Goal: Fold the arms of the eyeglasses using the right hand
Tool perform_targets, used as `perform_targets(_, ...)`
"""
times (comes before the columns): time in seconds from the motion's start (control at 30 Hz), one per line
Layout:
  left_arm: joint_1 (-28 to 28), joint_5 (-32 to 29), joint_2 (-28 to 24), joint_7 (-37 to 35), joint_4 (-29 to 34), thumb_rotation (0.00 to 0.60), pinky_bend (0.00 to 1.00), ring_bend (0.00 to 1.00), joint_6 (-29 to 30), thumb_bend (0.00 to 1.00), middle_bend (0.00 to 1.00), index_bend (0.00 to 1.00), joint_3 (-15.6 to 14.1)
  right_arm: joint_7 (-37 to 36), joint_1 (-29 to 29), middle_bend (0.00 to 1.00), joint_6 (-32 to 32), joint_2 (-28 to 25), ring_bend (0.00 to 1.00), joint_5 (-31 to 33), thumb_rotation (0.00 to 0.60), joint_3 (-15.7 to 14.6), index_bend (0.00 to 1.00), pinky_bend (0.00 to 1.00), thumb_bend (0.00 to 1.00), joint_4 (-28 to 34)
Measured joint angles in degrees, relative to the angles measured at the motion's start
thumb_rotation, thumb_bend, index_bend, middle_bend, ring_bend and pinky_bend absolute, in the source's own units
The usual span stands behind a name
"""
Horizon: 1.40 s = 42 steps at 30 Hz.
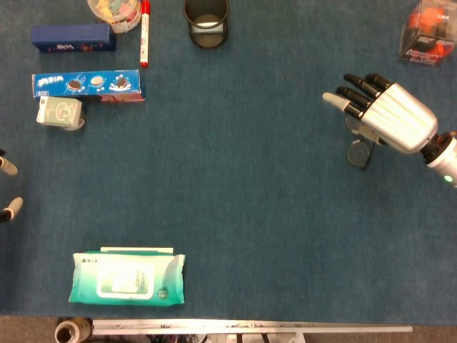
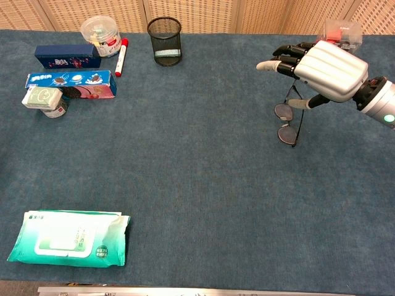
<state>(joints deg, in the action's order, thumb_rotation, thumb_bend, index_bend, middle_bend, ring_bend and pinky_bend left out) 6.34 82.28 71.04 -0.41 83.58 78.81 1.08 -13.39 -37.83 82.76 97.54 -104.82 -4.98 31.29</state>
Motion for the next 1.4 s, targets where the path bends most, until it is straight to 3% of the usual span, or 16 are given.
perform_targets(1.4,-0.13,-0.42,0.41,-1.31,-1.31,0.600,0.45,0.26,-0.92,0.18,0.28,0.42,-0.31,-7.52,-0.57,0.29,-5.85,7.40,0.18,2.66,0.600,-2.39,0.18,0.34,0.18,-11.24)
